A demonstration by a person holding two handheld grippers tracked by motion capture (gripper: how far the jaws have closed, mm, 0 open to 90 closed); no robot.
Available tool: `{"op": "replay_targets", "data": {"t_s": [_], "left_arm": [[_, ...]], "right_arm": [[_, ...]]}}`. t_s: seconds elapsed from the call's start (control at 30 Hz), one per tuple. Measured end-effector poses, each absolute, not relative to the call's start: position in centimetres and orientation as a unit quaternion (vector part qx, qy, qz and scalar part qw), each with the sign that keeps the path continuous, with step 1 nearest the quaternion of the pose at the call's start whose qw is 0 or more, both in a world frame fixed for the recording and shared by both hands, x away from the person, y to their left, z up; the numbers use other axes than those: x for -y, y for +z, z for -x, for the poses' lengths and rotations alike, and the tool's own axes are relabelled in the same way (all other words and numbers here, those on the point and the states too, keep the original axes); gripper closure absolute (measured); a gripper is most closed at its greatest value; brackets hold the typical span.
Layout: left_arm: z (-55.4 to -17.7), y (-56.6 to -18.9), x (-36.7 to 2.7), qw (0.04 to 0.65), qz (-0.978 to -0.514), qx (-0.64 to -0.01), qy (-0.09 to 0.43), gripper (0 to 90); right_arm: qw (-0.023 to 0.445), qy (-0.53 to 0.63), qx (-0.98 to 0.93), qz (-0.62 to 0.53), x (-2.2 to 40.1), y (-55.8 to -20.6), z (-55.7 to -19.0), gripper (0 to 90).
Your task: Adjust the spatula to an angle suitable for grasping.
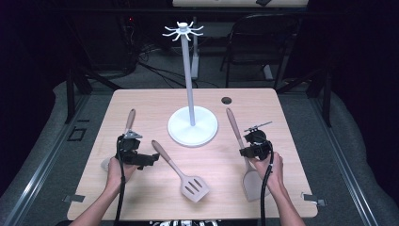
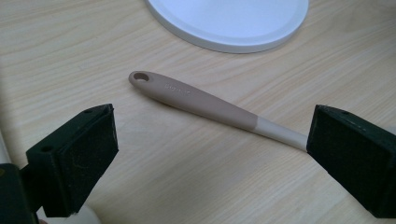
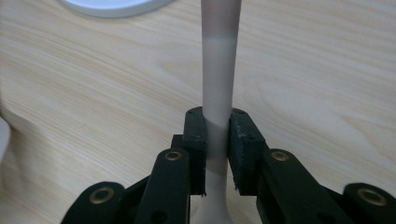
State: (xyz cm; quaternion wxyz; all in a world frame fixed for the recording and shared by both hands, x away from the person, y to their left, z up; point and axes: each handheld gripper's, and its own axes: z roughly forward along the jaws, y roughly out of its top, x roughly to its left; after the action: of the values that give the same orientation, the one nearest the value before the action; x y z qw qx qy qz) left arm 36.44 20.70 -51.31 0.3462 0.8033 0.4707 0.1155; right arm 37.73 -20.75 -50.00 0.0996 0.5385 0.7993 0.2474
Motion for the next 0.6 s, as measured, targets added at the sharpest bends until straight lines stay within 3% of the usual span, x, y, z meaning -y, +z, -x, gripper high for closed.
{"op": "replay_targets", "data": {"t_s": [0.6], "left_arm": [[-38.0,-51.2,-17.4,0.346,-0.824,-0.433,0.119,0.0]], "right_arm": [[0.092,0.267,-0.827,-0.487,17.3,-48.7,-38.2,78.8]]}}
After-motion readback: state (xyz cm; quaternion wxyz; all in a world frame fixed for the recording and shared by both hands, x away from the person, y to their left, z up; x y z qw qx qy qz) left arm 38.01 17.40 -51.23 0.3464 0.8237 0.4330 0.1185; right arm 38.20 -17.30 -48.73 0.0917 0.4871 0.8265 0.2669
